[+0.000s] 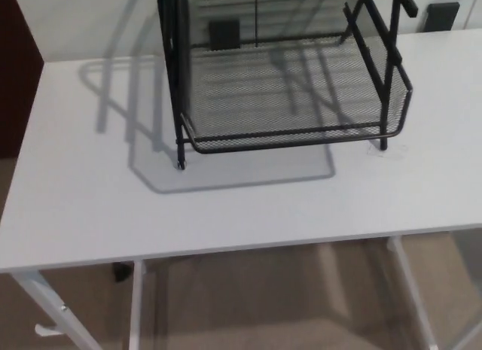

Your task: The robot walks towards a file tray kept in the middle of a desk and uses its right hand to grab a tray and pulls it out towards itself

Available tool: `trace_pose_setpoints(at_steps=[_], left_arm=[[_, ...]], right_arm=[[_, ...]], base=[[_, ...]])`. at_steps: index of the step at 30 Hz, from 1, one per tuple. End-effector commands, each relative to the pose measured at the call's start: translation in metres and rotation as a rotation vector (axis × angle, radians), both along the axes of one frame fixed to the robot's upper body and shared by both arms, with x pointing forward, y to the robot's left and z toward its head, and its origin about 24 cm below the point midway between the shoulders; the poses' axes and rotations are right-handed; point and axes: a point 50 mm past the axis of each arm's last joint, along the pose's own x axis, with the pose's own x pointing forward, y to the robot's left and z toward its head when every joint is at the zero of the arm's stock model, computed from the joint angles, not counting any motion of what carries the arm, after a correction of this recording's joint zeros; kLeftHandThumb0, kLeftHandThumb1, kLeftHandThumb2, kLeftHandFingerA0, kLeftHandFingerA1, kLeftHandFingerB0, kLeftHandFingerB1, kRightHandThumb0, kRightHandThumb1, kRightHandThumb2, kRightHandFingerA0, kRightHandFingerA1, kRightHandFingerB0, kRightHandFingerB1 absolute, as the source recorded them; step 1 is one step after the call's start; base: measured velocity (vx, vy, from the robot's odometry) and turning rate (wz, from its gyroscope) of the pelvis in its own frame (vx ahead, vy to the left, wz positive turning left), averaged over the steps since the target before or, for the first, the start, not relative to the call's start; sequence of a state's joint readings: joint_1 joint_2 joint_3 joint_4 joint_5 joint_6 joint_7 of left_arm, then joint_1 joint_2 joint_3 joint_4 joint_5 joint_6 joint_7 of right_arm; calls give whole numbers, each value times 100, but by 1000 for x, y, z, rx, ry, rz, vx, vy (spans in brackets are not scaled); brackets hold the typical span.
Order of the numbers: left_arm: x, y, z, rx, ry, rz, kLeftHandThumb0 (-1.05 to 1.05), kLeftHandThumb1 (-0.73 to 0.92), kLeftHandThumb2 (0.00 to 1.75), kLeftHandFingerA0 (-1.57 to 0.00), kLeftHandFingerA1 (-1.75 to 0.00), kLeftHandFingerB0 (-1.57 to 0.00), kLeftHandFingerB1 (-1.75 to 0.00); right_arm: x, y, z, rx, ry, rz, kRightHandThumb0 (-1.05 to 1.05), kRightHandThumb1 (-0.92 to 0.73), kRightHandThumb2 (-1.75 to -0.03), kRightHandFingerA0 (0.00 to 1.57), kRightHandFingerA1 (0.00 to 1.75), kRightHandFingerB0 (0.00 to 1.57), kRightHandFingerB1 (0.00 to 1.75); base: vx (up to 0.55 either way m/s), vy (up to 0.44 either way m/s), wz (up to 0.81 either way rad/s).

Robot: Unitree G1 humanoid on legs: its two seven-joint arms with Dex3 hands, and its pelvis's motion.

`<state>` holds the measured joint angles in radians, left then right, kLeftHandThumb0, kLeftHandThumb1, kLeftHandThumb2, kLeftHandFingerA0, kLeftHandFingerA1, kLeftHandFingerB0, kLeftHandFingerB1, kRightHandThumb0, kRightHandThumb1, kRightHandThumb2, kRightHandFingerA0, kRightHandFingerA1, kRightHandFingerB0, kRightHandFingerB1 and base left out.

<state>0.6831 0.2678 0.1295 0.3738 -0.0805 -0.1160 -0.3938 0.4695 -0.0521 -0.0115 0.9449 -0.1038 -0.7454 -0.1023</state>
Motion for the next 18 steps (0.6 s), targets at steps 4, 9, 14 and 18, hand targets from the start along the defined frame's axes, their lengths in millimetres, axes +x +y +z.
trace_pose_setpoints(at_steps=[4, 9, 14, 18], left_arm=[[10, 6, 9, 71, -72, 16, -24, 75, 61, -40, -49, -26, -37], [11, 7, 10, 70, -84, 31, -25, 75, 61, -39, -49, -26, -37], [10, 8, 9, 89, -88, 23, -24, 74, 61, -40, -48, -27, -37], [10, 3, 13, 136, -99, -26, -26, 73, 61, -39, -47, -28, -37]], right_arm=[[4, 2, 0, 23, -20, 2, -80, -65, -60, 64, 79, 34, 62], [5, 4, 2, 21, -30, 20, -81, -64, -59, 65, 81, 34, 65], [5, 5, 3, 34, -30, 9, -81, -64, -59, 65, 81, 36, 64], [5, 4, 3, 23, -28, 14, -81, -64, -60, 66, 83, 34, 65]], base=[[-35, 10, -3], [17, 67, 11], [-7, -31, 1], [-4, -9, 2]])
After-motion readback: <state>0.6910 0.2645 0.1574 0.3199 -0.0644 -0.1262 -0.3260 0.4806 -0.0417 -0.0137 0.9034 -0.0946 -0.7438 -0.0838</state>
